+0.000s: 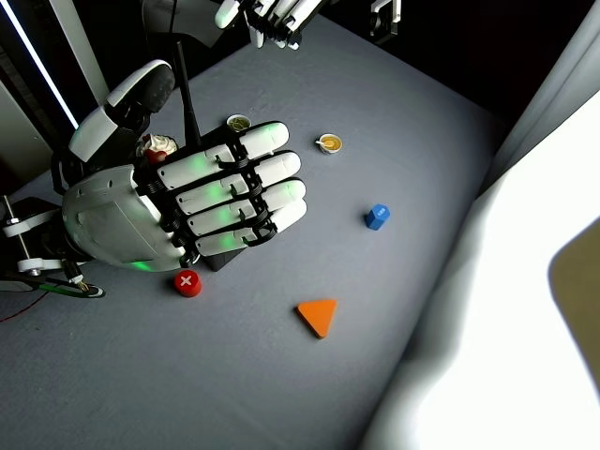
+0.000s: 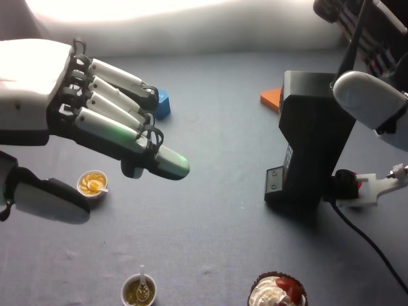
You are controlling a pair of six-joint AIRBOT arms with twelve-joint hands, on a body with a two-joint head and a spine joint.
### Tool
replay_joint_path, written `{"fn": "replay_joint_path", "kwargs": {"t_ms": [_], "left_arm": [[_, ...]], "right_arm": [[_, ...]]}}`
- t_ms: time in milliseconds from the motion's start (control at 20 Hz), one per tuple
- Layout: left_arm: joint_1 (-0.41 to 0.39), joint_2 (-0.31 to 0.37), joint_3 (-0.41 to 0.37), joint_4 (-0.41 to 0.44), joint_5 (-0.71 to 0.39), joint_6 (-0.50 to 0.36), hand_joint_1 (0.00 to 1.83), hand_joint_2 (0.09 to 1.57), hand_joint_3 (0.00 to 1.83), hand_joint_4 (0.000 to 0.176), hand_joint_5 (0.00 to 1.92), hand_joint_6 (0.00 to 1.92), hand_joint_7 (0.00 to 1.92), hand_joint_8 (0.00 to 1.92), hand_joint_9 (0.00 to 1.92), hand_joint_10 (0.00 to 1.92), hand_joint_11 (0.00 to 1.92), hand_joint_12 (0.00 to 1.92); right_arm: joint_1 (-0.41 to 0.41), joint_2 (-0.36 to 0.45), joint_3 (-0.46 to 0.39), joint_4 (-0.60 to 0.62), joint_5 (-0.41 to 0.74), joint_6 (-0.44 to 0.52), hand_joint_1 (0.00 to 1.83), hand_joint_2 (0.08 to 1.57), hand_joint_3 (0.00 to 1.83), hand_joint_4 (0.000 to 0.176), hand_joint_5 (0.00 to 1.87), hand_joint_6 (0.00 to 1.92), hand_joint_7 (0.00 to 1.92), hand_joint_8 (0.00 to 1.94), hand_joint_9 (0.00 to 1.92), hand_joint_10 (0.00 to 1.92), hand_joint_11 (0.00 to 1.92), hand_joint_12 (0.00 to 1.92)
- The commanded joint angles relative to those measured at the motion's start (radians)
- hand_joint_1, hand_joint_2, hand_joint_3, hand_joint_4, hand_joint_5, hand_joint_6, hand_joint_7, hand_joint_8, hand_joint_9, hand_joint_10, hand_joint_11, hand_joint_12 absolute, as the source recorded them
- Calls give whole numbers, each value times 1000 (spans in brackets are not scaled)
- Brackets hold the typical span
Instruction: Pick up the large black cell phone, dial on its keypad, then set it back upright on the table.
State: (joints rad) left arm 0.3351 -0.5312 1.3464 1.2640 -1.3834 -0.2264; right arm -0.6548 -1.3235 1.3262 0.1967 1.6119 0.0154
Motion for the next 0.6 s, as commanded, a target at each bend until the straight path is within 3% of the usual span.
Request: {"fn": "replay_joint_path", "kwargs": {"t_ms": [0,150,200,350,550], "left_arm": [[-26,10,0,-96,-55,-2,245,1415,0,0,412,0,631,1123,641,1614,316,1921],[-26,11,-1,-96,-60,-1,281,1419,0,0,433,5,638,1142,648,1626,467,1919],[-26,11,-1,-96,-60,-2,263,1416,0,0,429,1,640,1144,648,1622,374,1921],[-28,12,-1,-98,-53,0,265,1406,0,0,439,2,646,1132,673,1605,449,1921],[-28,12,-1,-106,-44,18,254,1410,0,0,449,3,655,1123,667,1578,518,1889]], "right_arm": [[-1,8,-5,-7,110,12,381,929,0,20,126,1,104,1,101,1,0,430],[-1,8,-18,-10,109,10,354,925,0,26,127,2,94,2,84,1,0,362],[-1,11,-24,-10,109,10,305,922,0,23,108,0,91,1,84,2,0,360],[-1,36,-48,-10,109,9,284,895,0,19,92,0,83,1,66,0,0,331],[-1,98,-96,2,109,6,399,898,0,17,87,0,62,1,43,1,0,217]]}}
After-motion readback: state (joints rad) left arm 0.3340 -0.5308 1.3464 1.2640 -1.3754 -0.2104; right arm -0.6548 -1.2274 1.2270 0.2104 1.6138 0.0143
